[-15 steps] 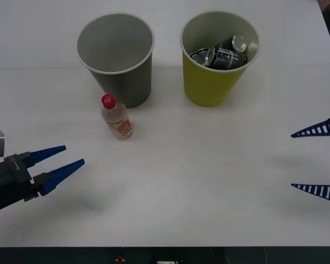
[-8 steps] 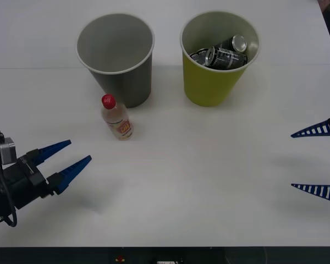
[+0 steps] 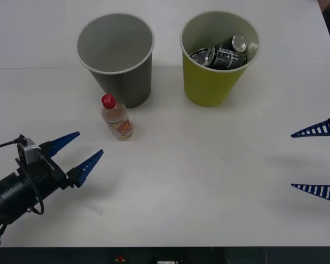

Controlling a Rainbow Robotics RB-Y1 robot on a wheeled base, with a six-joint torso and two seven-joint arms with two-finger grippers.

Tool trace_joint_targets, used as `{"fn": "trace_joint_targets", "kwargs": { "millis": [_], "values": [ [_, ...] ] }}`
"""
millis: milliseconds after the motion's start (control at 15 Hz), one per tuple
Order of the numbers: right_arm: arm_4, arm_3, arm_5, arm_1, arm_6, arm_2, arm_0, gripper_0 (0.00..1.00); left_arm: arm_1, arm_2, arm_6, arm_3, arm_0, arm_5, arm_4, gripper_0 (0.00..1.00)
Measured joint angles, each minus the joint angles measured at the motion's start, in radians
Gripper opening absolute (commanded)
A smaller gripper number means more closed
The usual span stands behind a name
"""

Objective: Put the can into the green bin and the plastic bottle into the gray bin

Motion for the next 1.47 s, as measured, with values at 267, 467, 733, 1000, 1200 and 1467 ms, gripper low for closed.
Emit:
{"fn": "trace_joint_targets", "kwargs": {
  "millis": [267,467,733,1000,1200,1467],
  "values": [
    [0.000,0.000,0.000,0.000,0.000,0.000,0.000,1.00,-0.082,-0.045,-0.049,0.080,-0.058,-0.019,0.031,1.00],
    [0.000,0.000,0.000,0.000,0.000,0.000,0.000,1.00,-0.136,-0.061,-0.066,0.143,-0.095,-0.021,0.031,1.00],
    [0.000,0.000,0.000,0.000,0.000,0.000,0.000,1.00,-0.222,-0.115,-0.079,0.247,-0.167,-0.044,0.056,1.00],
    [0.000,0.000,0.000,0.000,0.000,0.000,0.000,1.00,-0.296,-0.131,-0.093,0.329,-0.219,-0.045,0.077,1.00],
    [0.000,0.000,0.000,0.000,0.000,0.000,0.000,1.00,-0.354,-0.131,-0.093,0.389,-0.246,-0.045,0.088,1.00],
    [0.000,0.000,0.000,0.000,0.000,0.000,0.000,1.00,-0.401,-0.131,-0.095,0.426,-0.271,-0.044,0.110,1.00]
  ]
}}
